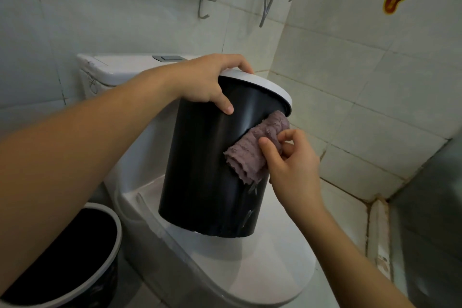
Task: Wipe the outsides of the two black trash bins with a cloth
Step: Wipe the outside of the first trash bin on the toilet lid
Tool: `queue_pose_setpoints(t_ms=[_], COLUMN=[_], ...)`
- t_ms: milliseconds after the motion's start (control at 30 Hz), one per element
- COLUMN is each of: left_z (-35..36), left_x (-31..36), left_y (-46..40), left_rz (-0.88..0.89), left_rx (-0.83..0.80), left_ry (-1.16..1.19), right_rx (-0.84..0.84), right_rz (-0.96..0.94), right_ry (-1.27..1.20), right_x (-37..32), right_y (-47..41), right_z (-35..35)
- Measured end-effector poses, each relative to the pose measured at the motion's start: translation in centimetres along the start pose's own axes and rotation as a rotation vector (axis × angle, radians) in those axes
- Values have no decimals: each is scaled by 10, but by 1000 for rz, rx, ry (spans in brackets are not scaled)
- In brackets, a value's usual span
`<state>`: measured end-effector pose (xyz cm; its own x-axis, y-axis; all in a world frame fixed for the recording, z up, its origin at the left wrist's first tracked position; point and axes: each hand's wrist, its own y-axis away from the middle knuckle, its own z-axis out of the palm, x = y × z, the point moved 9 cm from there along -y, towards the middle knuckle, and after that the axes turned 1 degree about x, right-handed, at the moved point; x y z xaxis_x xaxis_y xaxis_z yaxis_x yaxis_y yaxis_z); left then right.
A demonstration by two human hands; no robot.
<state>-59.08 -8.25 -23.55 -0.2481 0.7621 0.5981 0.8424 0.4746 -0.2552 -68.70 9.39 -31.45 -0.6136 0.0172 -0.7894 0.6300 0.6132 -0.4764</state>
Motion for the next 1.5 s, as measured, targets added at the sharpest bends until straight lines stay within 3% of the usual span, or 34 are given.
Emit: queue_pose_setpoints(t_ms=[100, 233, 367, 467, 533, 633, 833, 1000, 1167, 1500], left_z=[-2, -1, -2, -1, -1, -2, -1, 0, 1, 1], left_x=[-4, -1, -2, -1, 0, -1, 3, 4, 5, 8], left_y=[0, 1, 1, 0, 0, 1, 3, 2, 2, 4], left_rz=[5, 4, 5, 13, 11, 9, 13, 16, 29, 31], left_rx=[11, 5, 11, 11, 9, 20, 4, 4, 2, -1], left_ry=[-9, -4, -5, -11, -16, -21, -19, -17, -12, -26], right_rx=[-121, -22, 131, 53, -4, 14, 85, 118, 60, 177], right_rz=[5, -134, -534, -875, -951, -925, -652, -783, -773, -756], right_ry=[-80, 284, 621, 793, 828, 796, 595, 703, 615, 550], right_x=[-1, -10, -38, -48, -45, -40, -25, -30, -28, -31], right_y=[8, 6, 8, 17, 17, 13, -2, 5, 7, -4], right_z=[8, 2, 0, 18, 25, 24, 14, 20, 25, 10])
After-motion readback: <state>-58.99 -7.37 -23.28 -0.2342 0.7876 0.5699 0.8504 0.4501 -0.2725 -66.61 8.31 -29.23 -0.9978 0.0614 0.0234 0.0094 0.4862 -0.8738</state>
